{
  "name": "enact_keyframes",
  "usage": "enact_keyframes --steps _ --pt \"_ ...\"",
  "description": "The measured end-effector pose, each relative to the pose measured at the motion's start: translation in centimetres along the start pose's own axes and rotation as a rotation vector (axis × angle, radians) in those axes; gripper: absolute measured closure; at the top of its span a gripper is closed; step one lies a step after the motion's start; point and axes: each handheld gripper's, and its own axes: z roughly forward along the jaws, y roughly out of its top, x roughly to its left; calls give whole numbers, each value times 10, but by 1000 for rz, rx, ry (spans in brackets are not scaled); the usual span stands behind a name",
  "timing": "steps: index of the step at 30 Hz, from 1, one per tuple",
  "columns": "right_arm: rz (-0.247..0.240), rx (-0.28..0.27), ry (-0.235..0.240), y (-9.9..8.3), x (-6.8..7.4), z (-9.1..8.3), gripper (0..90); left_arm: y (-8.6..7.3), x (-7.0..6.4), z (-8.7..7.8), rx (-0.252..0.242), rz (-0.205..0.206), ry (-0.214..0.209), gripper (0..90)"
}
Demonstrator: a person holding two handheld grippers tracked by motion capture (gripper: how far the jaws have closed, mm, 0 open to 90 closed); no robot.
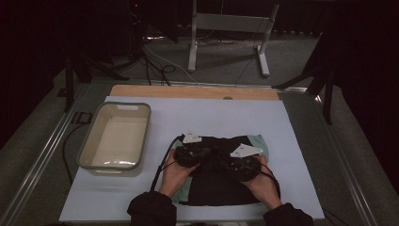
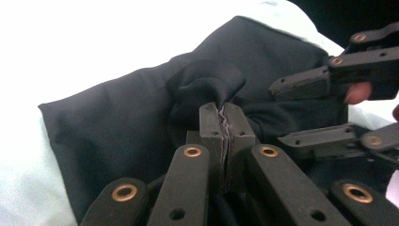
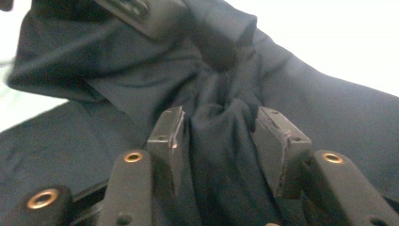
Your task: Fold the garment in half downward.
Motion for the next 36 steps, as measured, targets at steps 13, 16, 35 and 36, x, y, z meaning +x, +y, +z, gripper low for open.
enact_keyframes --steps 13,16,35,36 --pt "45 -44 -11 -4 -11 -25 861 -3 -4 -19 -63 6 -31 891" --pt "72 -73 -4 -7 -16 -36 861 -7 -5 -25 -80 8 -42 891" --pt "148 -139 -5 -39 -35 -80 870 -39 0 -54 -121 26 -75 892" --pt "149 -140 -5 -40 -35 -81 871 -40 0 -54 -121 24 -77 893"
